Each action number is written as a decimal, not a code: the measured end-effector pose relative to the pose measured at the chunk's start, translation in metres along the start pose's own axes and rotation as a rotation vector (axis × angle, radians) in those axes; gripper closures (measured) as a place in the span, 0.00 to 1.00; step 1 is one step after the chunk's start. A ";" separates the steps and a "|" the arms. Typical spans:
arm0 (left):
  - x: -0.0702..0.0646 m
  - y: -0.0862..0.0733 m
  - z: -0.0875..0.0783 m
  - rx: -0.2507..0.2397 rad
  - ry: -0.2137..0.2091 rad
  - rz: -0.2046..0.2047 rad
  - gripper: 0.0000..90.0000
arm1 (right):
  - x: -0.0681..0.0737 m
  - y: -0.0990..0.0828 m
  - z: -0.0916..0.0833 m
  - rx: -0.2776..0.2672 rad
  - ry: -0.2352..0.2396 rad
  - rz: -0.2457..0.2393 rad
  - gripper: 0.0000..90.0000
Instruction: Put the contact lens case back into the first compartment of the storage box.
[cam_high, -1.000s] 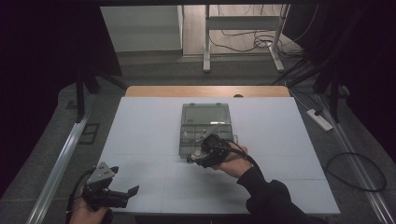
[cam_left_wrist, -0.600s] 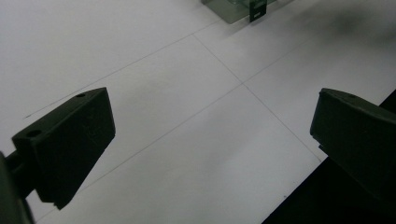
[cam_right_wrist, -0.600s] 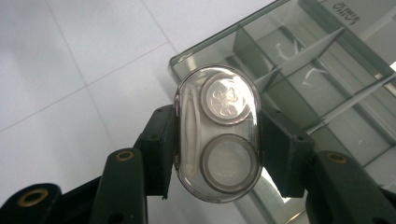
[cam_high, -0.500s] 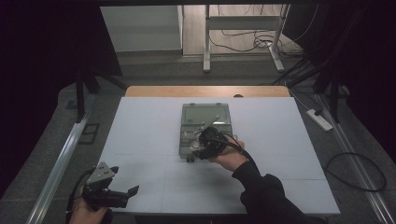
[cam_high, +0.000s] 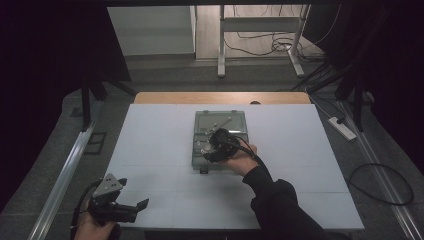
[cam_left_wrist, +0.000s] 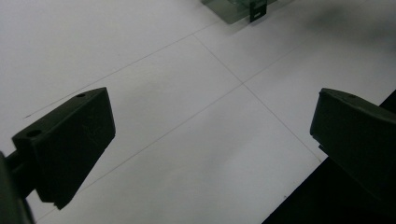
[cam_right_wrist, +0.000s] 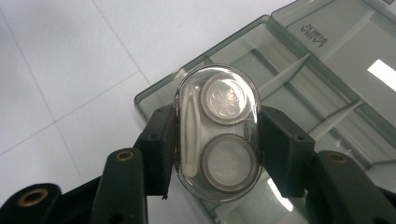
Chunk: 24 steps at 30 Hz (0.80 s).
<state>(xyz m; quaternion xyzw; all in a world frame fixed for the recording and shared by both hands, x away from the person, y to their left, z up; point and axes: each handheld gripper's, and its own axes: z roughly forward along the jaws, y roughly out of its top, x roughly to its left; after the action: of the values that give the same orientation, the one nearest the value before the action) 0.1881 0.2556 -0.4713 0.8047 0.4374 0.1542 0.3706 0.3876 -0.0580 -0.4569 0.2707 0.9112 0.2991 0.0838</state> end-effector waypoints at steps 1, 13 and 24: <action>0.000 0.000 0.000 0.000 0.000 0.000 0.00 | -0.001 0.001 0.001 -0.002 0.000 0.003 0.54; 0.000 0.000 0.000 -0.002 -0.001 0.000 0.00 | -0.010 0.011 0.013 -0.012 -0.026 0.043 0.54; 0.000 0.000 0.000 -0.003 -0.001 0.001 0.00 | -0.015 0.021 0.022 -0.021 -0.042 0.067 0.54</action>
<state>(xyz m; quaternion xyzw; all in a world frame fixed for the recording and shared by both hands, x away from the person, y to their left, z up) 0.1880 0.2559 -0.4713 0.8044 0.4368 0.1545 0.3719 0.4161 -0.0410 -0.4628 0.3063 0.8965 0.3056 0.0956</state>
